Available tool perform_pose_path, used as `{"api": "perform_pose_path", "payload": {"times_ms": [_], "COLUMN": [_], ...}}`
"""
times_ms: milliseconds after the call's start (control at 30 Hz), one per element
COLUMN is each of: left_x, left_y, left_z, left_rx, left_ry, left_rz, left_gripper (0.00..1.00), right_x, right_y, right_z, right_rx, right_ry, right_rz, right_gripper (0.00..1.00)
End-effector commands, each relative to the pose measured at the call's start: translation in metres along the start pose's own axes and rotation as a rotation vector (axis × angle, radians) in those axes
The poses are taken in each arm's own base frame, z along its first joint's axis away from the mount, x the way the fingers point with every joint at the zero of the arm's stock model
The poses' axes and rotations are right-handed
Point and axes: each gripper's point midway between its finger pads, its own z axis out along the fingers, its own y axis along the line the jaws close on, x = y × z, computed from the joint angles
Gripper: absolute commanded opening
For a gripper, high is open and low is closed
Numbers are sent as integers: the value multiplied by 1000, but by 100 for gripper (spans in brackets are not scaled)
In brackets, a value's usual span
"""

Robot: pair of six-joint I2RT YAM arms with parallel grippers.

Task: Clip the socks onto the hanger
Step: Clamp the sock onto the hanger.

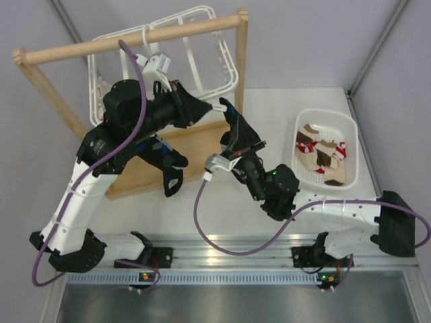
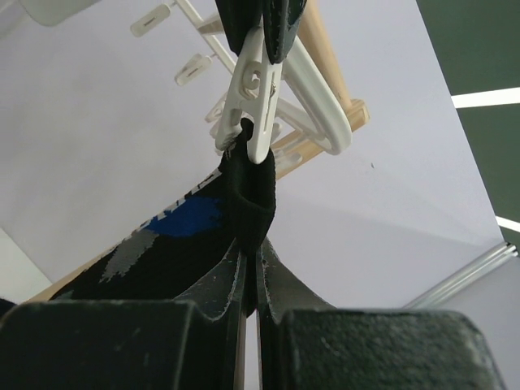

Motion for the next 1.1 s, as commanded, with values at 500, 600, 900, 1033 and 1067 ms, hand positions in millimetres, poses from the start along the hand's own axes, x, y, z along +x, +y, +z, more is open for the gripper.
{"api": "perform_pose_path", "payload": {"times_ms": [500,600,900,1033,1067], "left_x": [-25,-25,-25,-25,-25], "left_y": [-10,-11,-10,-9,-9], "left_z": [-5,-6,-8,-10,-10], "left_rx": [41,47,41,38,38], "left_ry": [-95,-95,-98,-104,-105], "left_rz": [6,5,9,14,15], "left_gripper": [0,0,17,29,31], "right_x": [-36,-39,-38,-35,-35], "right_y": [-26,-19,-15,-15,-15], "right_z": [4,3,4,4,5], "right_rx": [41,20,4,1,1], "right_ry": [-51,-56,-45,-34,-31], "right_rz": [124,126,133,133,137], "right_gripper": [0,0,0,0,0]}}
